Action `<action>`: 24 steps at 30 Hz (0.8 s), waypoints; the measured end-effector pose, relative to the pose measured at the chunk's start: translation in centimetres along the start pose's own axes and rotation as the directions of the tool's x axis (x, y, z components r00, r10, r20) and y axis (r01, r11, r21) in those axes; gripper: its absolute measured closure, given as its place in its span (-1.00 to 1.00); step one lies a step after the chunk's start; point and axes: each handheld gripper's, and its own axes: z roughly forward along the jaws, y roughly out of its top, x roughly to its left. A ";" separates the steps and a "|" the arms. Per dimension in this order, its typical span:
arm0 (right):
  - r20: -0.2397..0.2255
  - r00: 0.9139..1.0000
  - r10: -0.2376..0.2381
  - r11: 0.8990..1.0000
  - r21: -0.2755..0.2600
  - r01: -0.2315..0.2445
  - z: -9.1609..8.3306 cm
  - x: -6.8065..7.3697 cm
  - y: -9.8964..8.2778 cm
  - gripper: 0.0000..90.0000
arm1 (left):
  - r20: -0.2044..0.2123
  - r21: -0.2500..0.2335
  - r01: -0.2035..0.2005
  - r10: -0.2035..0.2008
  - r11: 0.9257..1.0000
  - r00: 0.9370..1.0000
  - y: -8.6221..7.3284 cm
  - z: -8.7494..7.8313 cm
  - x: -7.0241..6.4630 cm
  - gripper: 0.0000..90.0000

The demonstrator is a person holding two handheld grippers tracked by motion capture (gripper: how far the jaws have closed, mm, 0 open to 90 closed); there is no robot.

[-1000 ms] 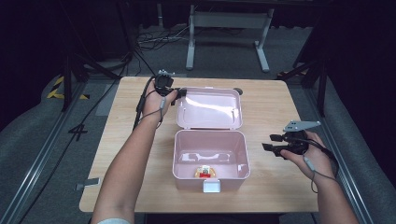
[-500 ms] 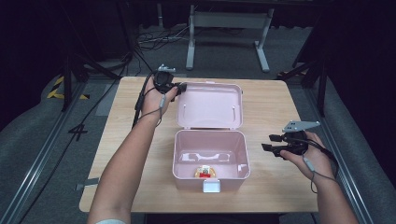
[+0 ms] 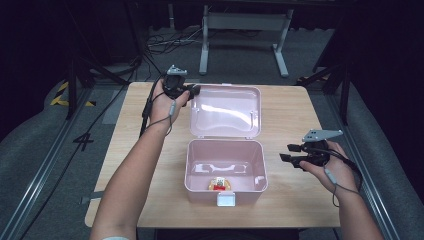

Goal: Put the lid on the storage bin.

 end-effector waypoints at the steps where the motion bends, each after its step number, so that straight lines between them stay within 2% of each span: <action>1: 0.000 1.000 0.001 1.000 -0.001 -0.001 0.0 0.0 0.0 0.10 | -0.001 -0.004 -0.006 0.006 1.000 1.000 0.1 -0.2 -0.1 0.68; 10: -0.002 1.000 0.000 1.000 -0.010 0.000 -0.3 0.1 0.1 0.11 | -0.008 -0.038 -0.039 0.039 0.999 0.999 0.4 -1.5 -0.9 0.68; 24: 0.000 1.000 -0.006 1.000 -0.015 0.006 -0.3 0.4 0.3 0.11 | 0.015 -0.107 -0.040 0.042 0.993 0.999 0.6 -3.8 -2.2 0.66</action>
